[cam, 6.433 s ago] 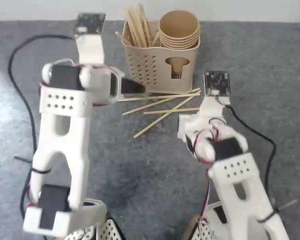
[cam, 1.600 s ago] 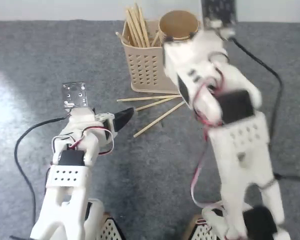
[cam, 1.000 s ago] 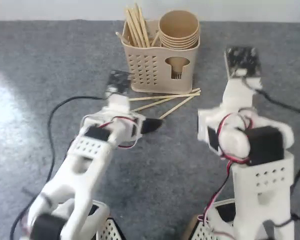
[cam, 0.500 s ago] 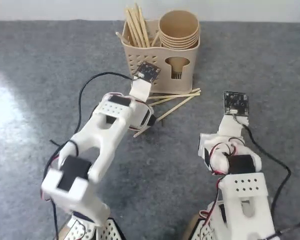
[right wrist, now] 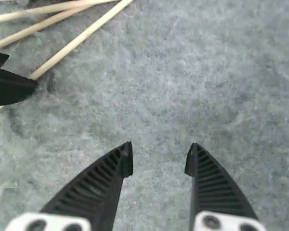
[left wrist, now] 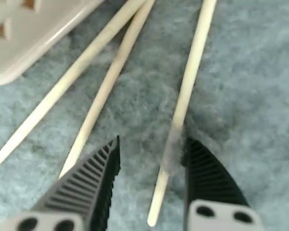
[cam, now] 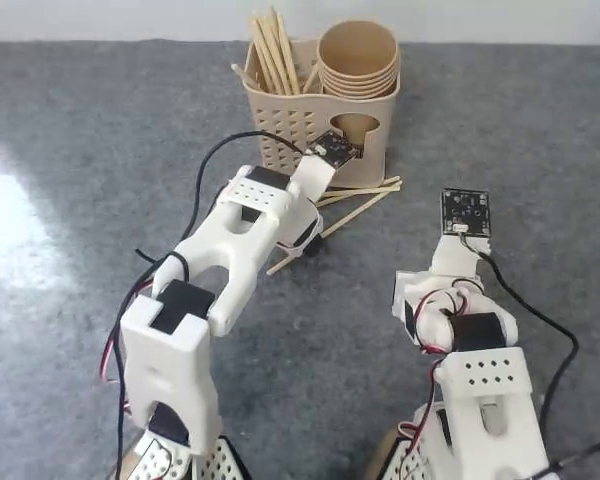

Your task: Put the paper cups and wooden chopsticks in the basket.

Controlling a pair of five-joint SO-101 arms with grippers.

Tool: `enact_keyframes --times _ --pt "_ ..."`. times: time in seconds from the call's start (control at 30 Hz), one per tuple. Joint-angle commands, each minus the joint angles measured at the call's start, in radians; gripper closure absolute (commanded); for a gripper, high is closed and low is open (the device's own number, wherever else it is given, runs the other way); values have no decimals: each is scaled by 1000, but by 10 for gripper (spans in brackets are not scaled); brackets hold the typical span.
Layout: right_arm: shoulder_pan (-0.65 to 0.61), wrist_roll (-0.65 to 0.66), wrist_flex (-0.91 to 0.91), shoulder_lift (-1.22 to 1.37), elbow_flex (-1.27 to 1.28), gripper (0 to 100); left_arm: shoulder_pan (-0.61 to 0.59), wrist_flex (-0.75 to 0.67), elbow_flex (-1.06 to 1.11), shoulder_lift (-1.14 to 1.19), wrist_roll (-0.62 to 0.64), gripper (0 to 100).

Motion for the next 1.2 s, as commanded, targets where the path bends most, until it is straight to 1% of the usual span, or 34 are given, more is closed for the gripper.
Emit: enact_keyframes --times 0.0,0.07,0.13,0.2,0.27,0.47,0.57,0.73,0.97,1.07,1.17 --pt "-5 -12 -24 -24 -6 809 15 81 -59 17 -17 801" --pt "-5 -12 -24 -24 -6 809 18 123 -74 38 -17 803" --pt "-5 -12 -24 -24 -6 809 29 176 -101 66 -18 834" --pt "-4 -12 -24 -25 0 809 35 233 -142 101 -18 903" --pt "-5 -12 -24 -33 12 809 35 287 -193 146 -17 992" --pt "-5 -12 -30 -33 18 809 34 413 -305 252 -17 987" --pt "-4 -9 -33 -33 20 809 35 437 -306 258 -14 988" --pt "-4 -8 -33 -33 20 809 43 525 -306 258 -14 988" --pt "-2 -8 -38 -33 21 809 94 615 -262 255 -20 988" --pt "-2 -6 -97 -33 58 809 123 646 -239 249 -55 989" --pt "-2 -6 -140 -33 83 809 158 644 -163 169 -77 989"
